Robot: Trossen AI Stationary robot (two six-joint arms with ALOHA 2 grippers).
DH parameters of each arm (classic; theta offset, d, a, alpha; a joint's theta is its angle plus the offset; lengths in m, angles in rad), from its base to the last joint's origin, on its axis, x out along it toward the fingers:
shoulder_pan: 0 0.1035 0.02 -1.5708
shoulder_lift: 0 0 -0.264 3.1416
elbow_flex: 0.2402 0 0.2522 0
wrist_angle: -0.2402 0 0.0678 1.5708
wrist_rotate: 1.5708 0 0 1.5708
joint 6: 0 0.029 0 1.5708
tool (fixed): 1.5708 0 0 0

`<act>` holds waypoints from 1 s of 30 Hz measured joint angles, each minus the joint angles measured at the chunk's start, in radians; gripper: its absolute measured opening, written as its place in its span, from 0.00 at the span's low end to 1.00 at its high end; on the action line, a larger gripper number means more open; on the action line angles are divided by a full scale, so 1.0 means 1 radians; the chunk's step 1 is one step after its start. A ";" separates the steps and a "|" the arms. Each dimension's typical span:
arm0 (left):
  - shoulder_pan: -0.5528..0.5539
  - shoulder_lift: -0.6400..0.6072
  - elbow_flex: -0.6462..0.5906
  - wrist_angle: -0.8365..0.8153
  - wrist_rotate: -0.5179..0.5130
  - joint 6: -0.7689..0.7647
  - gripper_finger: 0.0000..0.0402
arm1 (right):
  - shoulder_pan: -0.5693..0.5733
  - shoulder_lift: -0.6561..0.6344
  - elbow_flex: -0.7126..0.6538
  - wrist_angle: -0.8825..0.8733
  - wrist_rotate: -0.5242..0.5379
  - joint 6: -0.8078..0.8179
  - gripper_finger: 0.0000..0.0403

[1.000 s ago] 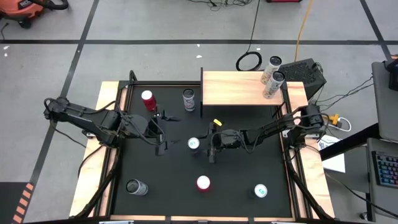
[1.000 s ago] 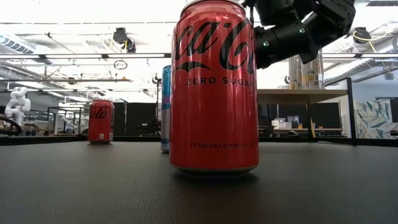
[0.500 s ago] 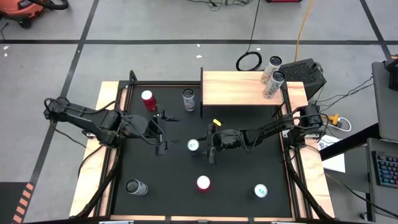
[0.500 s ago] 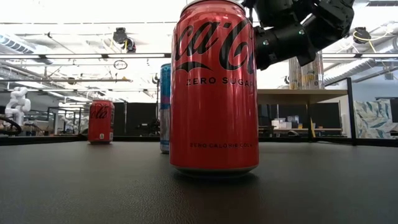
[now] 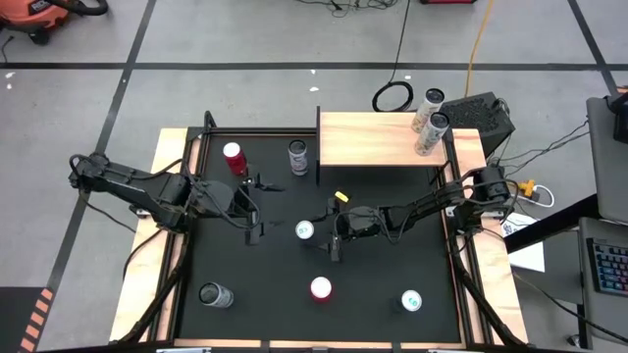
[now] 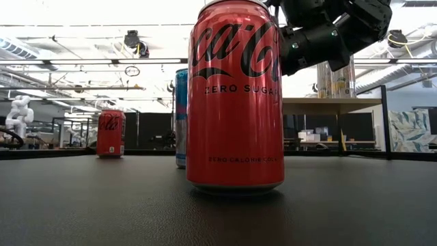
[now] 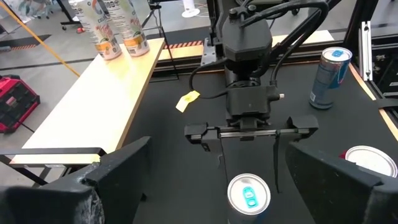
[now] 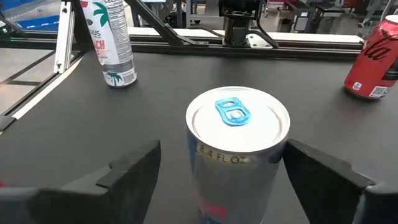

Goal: Place canned beverage on shelf
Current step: Put the left blue soda can on the shelf

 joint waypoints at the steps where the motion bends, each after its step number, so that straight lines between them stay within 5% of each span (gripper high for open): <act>1: 0.000 0.000 0.000 0.000 0.000 0.000 0.92 | 0.000 0.000 0.000 0.003 0.001 0.000 0.81; 30: 0.000 0.000 0.000 0.001 0.000 0.002 0.92 | -0.004 0.025 0.000 0.114 -0.001 0.003 0.88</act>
